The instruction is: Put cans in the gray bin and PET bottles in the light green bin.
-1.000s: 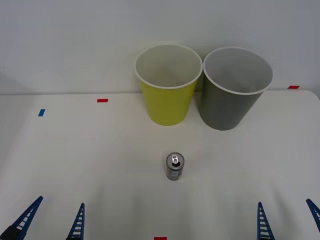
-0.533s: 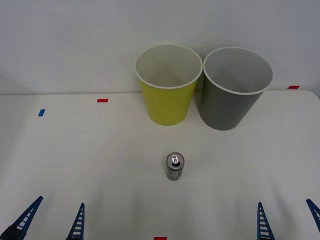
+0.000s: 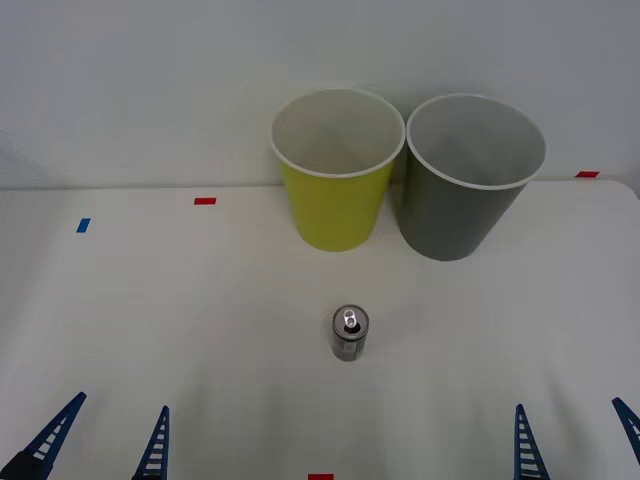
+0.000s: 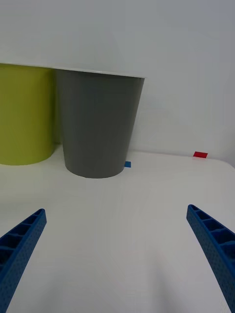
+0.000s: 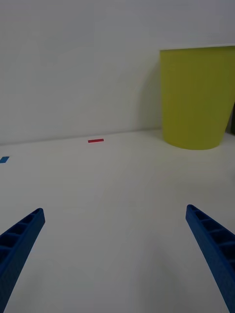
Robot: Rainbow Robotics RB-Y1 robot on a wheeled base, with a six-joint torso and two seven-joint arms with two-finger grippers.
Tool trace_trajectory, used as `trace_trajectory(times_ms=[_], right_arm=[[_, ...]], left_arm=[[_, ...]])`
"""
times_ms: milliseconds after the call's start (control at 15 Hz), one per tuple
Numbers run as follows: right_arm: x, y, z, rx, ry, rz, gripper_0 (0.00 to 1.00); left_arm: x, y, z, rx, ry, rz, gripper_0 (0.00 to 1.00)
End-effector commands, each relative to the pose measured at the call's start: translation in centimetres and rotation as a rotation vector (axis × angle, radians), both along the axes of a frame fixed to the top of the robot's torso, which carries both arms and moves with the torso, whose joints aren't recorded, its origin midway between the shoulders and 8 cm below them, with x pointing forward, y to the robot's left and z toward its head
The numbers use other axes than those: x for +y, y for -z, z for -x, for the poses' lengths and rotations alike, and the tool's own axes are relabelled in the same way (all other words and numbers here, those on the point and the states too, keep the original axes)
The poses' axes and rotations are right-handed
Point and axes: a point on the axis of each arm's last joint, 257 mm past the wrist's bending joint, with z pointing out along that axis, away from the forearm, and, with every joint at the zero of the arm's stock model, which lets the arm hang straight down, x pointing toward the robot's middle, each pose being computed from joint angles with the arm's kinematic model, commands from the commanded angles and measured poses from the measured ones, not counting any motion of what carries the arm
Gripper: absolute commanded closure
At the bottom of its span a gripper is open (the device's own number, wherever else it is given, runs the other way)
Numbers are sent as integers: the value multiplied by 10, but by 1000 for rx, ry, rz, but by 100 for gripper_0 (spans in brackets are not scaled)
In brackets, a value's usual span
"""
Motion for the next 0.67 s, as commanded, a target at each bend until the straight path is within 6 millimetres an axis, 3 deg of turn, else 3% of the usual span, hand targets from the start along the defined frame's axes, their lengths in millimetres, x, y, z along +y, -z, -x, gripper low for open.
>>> trace_trajectory(times_ms=[67,667], right_arm=[[0,0,0,0,0,0,0],[0,0,0,0,0,0,0]], left_arm=[[0,0,0,0,0,0,0],[0,0,0,0,0,0,0]])
